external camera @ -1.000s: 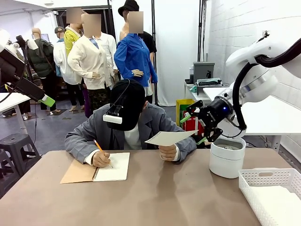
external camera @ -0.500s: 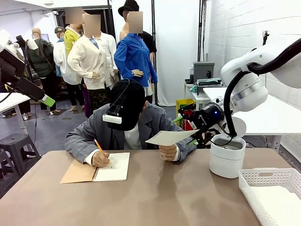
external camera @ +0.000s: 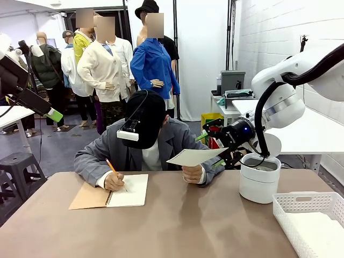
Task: Sort the paper based on its condition.
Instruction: If a person hands you a paper, place it in the Organizing basket , and if it's crumpled, put it in the Trash can.
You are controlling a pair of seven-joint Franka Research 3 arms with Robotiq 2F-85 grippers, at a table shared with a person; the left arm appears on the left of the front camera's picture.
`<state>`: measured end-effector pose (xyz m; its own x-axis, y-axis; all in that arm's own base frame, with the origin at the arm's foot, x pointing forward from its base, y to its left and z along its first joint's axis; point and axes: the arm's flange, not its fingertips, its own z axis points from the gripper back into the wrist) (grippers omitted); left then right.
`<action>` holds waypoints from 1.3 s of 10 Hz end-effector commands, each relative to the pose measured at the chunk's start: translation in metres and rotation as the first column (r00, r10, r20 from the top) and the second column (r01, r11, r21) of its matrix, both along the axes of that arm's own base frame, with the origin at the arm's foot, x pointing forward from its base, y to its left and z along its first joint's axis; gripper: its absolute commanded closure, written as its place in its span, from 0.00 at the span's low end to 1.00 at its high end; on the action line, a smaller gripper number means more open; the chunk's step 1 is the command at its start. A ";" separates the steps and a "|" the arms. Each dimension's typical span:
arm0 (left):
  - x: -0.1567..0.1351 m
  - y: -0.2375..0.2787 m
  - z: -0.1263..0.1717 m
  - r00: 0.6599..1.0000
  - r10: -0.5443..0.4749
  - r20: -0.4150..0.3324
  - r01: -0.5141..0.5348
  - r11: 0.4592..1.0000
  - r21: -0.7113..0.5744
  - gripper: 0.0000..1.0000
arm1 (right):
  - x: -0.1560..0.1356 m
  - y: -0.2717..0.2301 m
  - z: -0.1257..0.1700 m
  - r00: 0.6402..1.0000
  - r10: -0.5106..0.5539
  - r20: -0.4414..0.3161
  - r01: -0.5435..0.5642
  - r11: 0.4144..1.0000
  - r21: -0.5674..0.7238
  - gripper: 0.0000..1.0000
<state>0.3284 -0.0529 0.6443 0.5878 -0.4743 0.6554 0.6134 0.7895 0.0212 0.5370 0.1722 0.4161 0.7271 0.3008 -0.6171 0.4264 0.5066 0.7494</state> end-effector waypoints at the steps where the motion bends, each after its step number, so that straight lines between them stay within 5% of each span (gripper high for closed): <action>1: 0.000 0.001 0.000 1.000 -0.002 0.001 0.002 1.000 0.002 0.00 | 0.000 0.001 0.000 1.000 0.002 0.000 -0.002 1.000 0.001 0.00; 2: 0.000 0.001 0.000 1.000 -0.002 0.001 0.002 1.000 0.002 0.00 | 0.000 0.000 0.000 1.000 0.000 0.000 0.000 1.000 0.000 0.00; 7: 0.000 0.001 0.000 1.000 -0.002 0.001 0.002 1.000 0.002 0.00 | 0.002 -0.003 -0.005 1.000 -0.020 -0.015 0.020 1.000 -0.002 1.00; 13: 0.000 0.001 0.000 1.000 -0.002 0.001 0.002 1.000 0.002 0.00 | 0.001 -0.002 -0.005 1.000 -0.011 -0.018 0.011 1.000 0.000 1.00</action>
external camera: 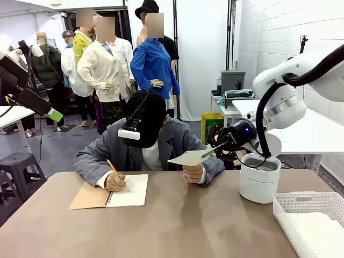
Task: Sort the paper based on its condition.
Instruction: If a person hands you a paper, place it in the Organizing basket , and if it's crumpled, put it in the Trash can.
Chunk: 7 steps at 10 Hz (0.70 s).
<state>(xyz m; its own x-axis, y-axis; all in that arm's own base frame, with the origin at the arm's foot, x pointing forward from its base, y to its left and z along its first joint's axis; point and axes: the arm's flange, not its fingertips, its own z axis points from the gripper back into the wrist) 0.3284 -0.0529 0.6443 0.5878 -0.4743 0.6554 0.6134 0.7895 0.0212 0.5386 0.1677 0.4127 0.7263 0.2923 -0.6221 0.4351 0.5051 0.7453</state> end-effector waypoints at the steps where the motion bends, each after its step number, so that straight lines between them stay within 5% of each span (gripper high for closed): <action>1: 0.000 0.001 0.000 1.000 -0.002 0.001 0.002 1.000 0.002 0.00 | -0.001 0.003 -0.001 1.000 0.001 -0.012 -0.001 1.000 0.004 1.00; 7: 0.000 0.001 0.000 1.000 -0.002 0.001 0.002 1.000 0.002 0.00 | -0.008 0.004 0.018 0.998 0.034 0.058 -0.038 0.997 0.074 1.00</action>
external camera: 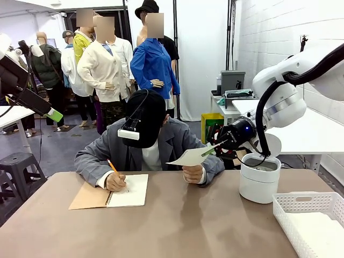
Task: Sort the paper based on its condition.
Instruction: If a person hands you a paper, place it in the Organizing basket , and if it's crumpled, put it in the Trash can.
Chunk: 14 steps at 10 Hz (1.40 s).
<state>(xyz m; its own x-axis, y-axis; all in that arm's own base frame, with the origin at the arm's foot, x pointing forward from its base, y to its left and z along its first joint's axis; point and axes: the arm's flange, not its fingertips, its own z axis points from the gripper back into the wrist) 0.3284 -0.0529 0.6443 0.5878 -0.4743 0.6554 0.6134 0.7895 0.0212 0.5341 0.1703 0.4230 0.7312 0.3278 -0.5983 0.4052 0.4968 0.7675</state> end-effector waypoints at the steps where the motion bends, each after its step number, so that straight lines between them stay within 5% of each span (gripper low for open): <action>1: 0.000 0.001 0.000 1.000 -0.002 0.001 0.002 1.000 0.002 0.00 | -0.008 0.000 0.016 0.999 0.027 0.033 -0.029 0.997 0.071 1.00; 4: 0.000 0.001 0.000 1.000 -0.002 0.001 0.002 1.000 0.002 0.00 | -0.029 -0.008 0.051 0.987 0.123 0.104 -0.128 0.991 0.042 1.00; 7: 0.000 0.001 0.000 1.000 -0.002 0.001 0.002 1.000 0.002 0.00 | -0.056 -0.025 0.101 0.935 0.148 0.323 -0.129 0.988 -0.079 1.00; 10: 0.000 0.001 0.000 1.000 -0.002 0.001 0.002 1.000 0.002 0.00 | -0.093 -0.053 0.141 0.788 0.150 0.598 0.032 0.958 -0.283 1.00; 14: 0.000 0.001 0.000 1.000 -0.002 0.001 0.002 1.000 0.002 0.00 | -0.135 -0.077 0.162 0.592 0.192 0.782 0.150 0.928 -0.341 1.00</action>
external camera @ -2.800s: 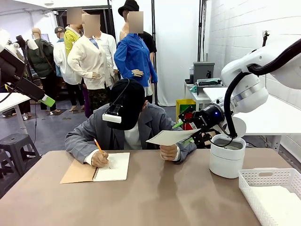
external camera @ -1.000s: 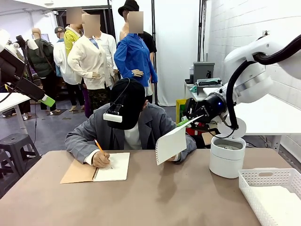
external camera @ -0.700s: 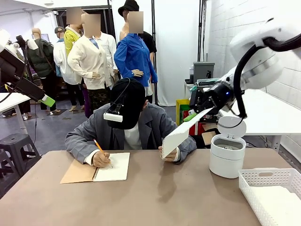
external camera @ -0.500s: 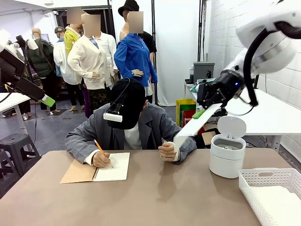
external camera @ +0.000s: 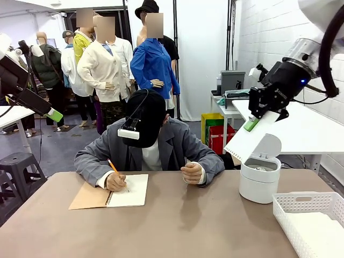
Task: Sort the paper based on its condition.
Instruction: If a person hands you a paper, place it in the Organizing basket , and if it's crumpled, put it in the Trash can.
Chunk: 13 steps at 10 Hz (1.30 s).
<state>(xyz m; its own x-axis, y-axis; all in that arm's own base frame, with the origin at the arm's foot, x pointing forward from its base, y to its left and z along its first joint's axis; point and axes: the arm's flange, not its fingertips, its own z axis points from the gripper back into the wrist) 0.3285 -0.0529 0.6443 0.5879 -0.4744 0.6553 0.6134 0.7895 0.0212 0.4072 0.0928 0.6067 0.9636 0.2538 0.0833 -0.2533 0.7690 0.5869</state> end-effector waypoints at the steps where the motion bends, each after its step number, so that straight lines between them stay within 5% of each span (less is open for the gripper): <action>1: 0.000 0.001 0.000 1.000 -0.001 0.002 0.001 1.000 0.002 0.00 | -0.013 -0.002 -0.025 0.991 0.008 0.131 -0.003 0.999 -0.039 1.00; 6: 0.000 0.001 0.000 1.000 -0.001 0.002 0.001 1.000 0.002 0.00 | -0.017 -0.031 -0.035 0.999 0.008 0.044 0.003 0.971 -0.240 1.00; 7: 0.000 0.001 0.000 1.000 -0.001 0.002 0.001 1.000 0.002 0.00 | -0.021 -0.025 -0.036 0.994 0.025 0.105 -0.004 0.980 -0.198 1.00; 12: 0.000 0.001 0.000 1.000 -0.001 0.002 0.001 1.000 0.002 0.00 | -0.022 -0.027 -0.036 0.995 0.033 0.094 -0.012 0.975 -0.221 1.00; 13: 0.000 0.001 0.000 1.000 -0.001 0.002 0.001 1.000 0.002 0.00 | -0.027 -0.027 -0.037 0.984 0.112 0.139 -0.069 0.957 -0.280 1.00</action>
